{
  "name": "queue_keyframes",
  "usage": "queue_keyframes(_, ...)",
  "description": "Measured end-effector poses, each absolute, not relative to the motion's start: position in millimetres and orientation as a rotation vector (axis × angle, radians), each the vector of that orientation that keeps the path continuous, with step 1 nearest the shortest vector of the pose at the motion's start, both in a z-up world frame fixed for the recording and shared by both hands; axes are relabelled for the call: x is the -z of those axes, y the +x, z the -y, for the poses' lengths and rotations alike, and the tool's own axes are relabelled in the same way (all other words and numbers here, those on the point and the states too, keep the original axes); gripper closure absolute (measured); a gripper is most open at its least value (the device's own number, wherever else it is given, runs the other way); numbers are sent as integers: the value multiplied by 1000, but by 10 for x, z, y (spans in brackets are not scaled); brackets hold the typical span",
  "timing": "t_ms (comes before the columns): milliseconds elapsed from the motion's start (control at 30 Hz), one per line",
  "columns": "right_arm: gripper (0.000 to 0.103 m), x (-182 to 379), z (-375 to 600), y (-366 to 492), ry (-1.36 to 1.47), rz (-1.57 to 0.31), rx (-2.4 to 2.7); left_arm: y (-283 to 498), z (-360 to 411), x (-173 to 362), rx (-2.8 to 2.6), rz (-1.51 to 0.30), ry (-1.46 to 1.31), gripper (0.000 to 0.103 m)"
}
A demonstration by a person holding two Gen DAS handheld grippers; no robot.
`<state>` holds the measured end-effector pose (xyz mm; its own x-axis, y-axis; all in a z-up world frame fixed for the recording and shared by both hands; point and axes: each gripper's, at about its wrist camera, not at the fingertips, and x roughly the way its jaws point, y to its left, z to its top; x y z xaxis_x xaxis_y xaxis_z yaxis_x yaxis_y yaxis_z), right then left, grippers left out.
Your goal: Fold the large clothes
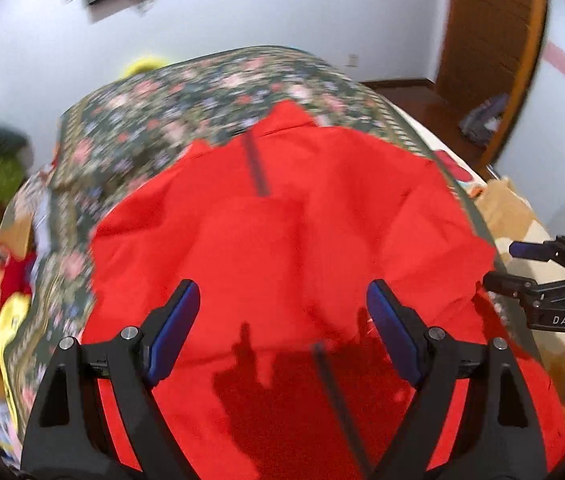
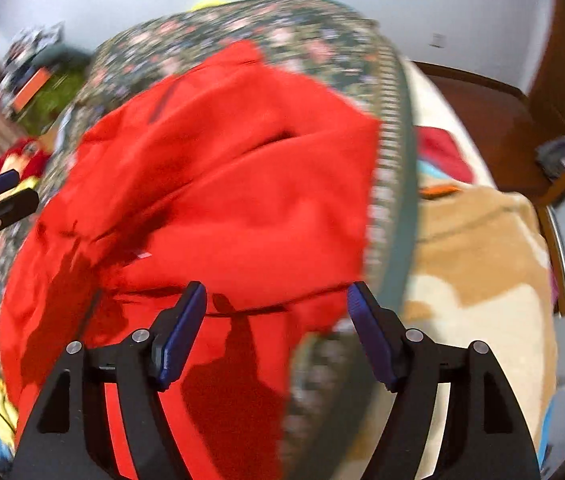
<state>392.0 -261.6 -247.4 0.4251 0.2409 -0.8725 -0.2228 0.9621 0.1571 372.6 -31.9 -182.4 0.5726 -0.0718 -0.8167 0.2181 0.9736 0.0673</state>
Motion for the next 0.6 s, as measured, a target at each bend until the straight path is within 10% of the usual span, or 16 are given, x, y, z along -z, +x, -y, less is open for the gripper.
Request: queue_keyframes(600,33,2782,2966,4129,81,-1113,-272,4938,1551,2735,170,-1012,374,36)
